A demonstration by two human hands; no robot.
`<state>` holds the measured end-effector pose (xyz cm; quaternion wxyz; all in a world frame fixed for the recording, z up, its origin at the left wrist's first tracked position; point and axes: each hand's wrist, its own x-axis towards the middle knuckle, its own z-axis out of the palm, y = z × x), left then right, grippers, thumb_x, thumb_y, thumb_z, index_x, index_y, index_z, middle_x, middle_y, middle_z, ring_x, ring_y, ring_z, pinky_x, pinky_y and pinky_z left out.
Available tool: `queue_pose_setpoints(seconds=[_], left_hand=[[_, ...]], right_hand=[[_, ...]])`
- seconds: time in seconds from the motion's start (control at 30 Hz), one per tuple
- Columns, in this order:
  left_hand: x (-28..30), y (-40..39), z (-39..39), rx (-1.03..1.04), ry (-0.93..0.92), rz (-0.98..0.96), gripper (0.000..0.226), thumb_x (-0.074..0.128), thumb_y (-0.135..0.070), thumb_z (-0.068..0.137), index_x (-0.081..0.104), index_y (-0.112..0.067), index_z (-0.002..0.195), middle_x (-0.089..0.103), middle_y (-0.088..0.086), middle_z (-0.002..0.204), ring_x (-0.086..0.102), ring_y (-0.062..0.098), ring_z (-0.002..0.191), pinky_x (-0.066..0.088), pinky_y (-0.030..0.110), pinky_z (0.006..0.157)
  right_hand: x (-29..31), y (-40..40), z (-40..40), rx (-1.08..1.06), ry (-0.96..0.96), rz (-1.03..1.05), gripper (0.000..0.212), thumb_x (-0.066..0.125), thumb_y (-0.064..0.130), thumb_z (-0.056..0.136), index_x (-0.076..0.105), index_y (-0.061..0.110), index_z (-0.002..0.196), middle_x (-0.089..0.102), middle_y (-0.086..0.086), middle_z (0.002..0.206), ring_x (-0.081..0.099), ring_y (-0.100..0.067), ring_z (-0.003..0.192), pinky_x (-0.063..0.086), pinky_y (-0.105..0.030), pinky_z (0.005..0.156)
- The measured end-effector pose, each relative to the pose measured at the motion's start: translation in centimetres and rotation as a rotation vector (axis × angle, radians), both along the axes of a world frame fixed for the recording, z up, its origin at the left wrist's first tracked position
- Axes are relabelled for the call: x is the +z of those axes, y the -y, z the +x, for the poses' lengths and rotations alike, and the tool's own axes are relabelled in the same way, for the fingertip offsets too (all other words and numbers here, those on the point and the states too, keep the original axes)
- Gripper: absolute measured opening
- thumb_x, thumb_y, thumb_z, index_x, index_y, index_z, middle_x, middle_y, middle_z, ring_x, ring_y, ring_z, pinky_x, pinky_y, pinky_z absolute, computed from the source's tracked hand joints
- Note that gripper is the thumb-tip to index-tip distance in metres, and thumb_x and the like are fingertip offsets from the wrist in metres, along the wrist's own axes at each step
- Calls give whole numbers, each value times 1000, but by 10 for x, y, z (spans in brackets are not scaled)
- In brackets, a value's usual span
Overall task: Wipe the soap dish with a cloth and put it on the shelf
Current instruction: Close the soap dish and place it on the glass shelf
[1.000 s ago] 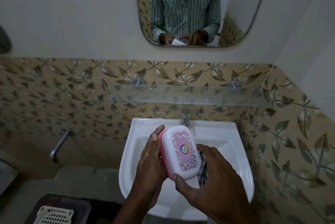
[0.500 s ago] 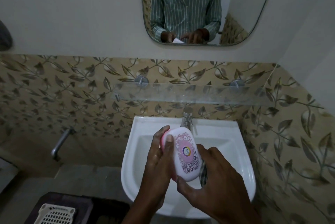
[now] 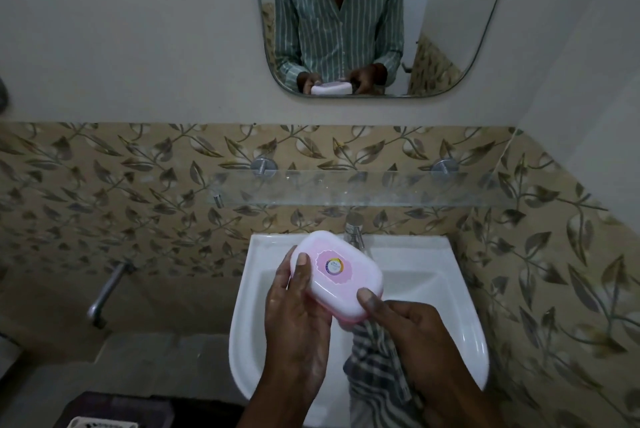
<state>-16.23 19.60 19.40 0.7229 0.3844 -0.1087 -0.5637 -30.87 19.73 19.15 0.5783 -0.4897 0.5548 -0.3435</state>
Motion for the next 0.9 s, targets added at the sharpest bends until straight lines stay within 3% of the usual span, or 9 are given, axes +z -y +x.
queue_pose_setpoints(seconds=[0.07,0.13,0.2,0.37,0.47,0.53,0.6,0.7,0.9], left_hand=[[1,3,-1,-3,18,8,37,55,-18,100,57,0,133,70,21,121,68,33,104,54,51,86],[2,9,1,-11,70,18,37,60,-15,96,59,-1,131,71,20,122,69,34,110,54,50,94],[6,16,8,-43,179,33,33,67,-10,91,65,-3,124,74,18,116,71,32,108,54,45,93],[21,59,35,-192,595,66,30,85,-23,77,79,-9,102,79,11,102,75,27,97,60,40,86],[28,96,39,-233,822,77,28,81,-35,80,82,-12,95,81,10,87,75,25,86,61,41,78],[27,123,39,-240,945,99,40,79,-50,74,82,-12,85,79,16,79,71,24,73,60,48,74],[22,147,38,-228,1005,130,52,78,-59,65,79,-8,72,74,20,69,67,25,64,59,49,67],[19,172,37,-190,1074,170,52,77,-55,69,74,-4,63,72,18,63,73,34,66,60,48,70],[14,208,45,-207,1184,191,60,72,-60,63,75,-2,75,75,14,71,74,30,70,63,49,69]], right_hand=[[1,7,4,-29,28,-23,92,74,75,65,60,-14,85,58,-44,94,65,-49,76,56,-59,84],[6,15,1,-34,7,-67,87,72,74,68,61,-12,79,62,-38,78,65,-31,65,58,-53,73],[15,27,-5,-62,-33,-92,79,71,72,69,61,-6,67,62,-16,63,59,-19,61,50,-37,64],[36,83,-22,-146,-95,-156,53,73,51,81,74,-2,84,78,-14,82,75,-30,82,57,-48,82],[47,120,-20,-239,-112,-260,47,79,43,79,59,11,51,64,-1,57,62,-17,54,50,-33,62],[48,147,-15,-293,-148,-304,51,83,43,75,53,17,42,54,2,48,52,-14,48,43,-31,56],[44,174,-11,-332,-173,-323,43,84,48,67,65,14,49,65,3,50,64,-20,51,54,-38,58],[39,205,-3,-394,-183,-287,61,80,60,51,73,3,70,76,-8,70,74,-30,73,61,-51,70],[28,240,6,-415,-285,-203,55,81,56,59,65,5,71,66,-6,72,65,-22,73,51,-34,61]])
